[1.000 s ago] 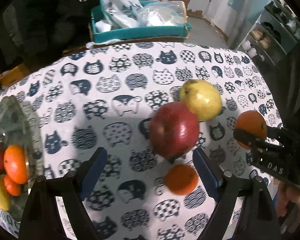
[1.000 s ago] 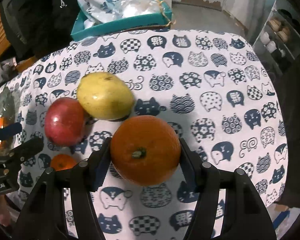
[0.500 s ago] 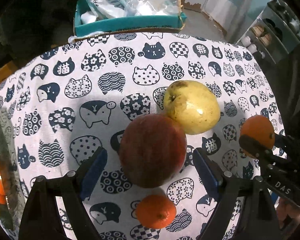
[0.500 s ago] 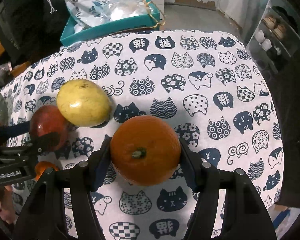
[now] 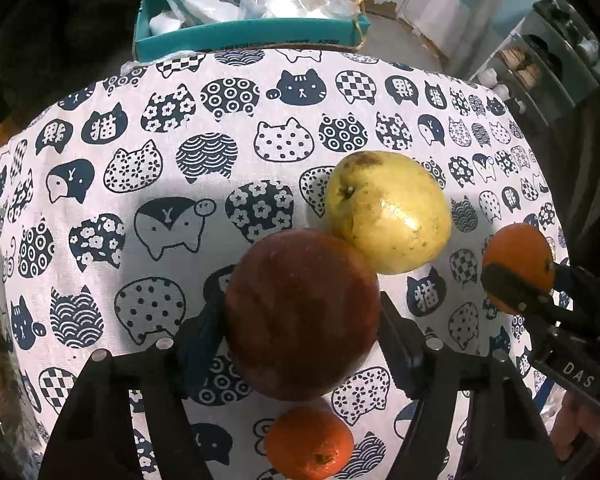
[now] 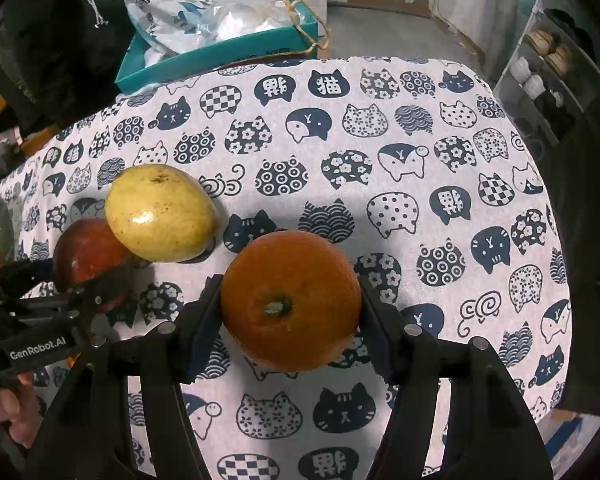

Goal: Organize fruits
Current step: 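Grasp a red apple with the left tool while the right tool grasps an orange, then lift the apple and orange and carry them over the glass bowl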

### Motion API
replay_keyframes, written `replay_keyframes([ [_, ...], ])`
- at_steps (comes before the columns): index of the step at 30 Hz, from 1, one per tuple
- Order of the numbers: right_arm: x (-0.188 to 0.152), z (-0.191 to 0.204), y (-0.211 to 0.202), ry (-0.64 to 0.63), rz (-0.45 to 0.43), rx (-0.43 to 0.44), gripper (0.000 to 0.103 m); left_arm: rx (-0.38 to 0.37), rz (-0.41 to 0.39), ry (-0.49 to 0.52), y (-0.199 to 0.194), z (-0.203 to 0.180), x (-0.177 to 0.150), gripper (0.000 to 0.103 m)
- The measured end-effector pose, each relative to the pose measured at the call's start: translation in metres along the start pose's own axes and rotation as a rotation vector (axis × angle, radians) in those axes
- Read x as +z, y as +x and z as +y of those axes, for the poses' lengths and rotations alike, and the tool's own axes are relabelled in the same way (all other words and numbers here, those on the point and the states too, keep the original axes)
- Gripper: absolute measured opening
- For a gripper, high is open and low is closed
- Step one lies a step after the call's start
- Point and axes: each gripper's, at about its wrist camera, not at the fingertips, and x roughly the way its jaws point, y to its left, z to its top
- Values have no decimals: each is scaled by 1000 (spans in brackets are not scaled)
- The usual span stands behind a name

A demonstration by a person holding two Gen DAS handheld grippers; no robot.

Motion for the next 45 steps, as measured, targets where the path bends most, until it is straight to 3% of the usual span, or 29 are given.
replay_keyframes([
  [17, 8, 19, -19, -58, -60, -5, 63, 35, -103, 15, -47, 13, -8, 73],
  [45, 27, 98, -126, -177, -289, 121, 63, 68, -328, -58, -175, 59, -27, 73],
])
